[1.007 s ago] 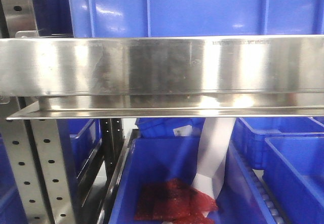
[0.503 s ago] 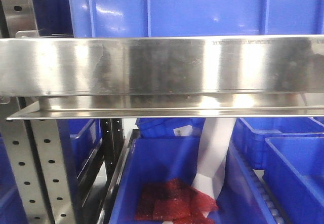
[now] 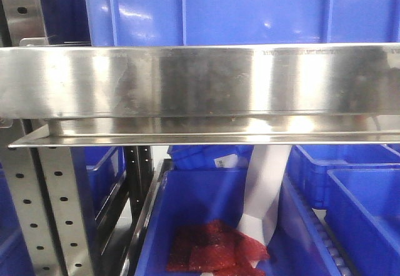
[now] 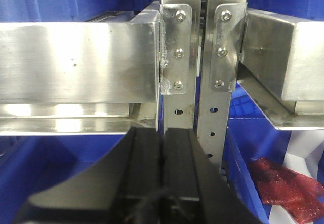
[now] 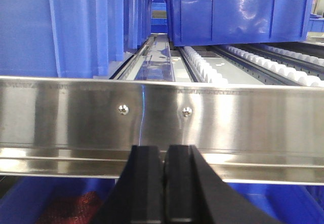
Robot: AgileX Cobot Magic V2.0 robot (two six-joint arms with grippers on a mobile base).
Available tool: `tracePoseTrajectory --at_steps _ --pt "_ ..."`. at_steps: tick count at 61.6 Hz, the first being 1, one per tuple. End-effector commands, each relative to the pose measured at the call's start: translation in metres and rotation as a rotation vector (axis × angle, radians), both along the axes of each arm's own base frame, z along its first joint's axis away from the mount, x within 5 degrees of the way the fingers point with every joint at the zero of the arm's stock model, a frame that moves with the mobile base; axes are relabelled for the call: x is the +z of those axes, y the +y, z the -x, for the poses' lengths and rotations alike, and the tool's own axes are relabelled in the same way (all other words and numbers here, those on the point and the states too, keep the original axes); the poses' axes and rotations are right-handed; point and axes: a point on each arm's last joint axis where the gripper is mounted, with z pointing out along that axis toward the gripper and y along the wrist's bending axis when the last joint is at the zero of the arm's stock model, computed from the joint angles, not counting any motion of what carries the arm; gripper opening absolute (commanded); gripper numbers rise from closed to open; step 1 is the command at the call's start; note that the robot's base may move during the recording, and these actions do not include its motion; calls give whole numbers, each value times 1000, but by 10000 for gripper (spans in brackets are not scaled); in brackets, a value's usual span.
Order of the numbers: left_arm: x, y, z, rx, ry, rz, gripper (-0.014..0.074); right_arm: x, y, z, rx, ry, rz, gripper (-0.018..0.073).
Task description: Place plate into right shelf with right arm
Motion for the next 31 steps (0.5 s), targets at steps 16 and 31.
tracePoseTrajectory --at_steps 16,31 --pt "5 1 0 15 -83 13 -47 10 -1 2 -12 -101 10 30" --pt "5 1 0 15 -83 13 -47 10 -1 2 -12 -101 10 30"
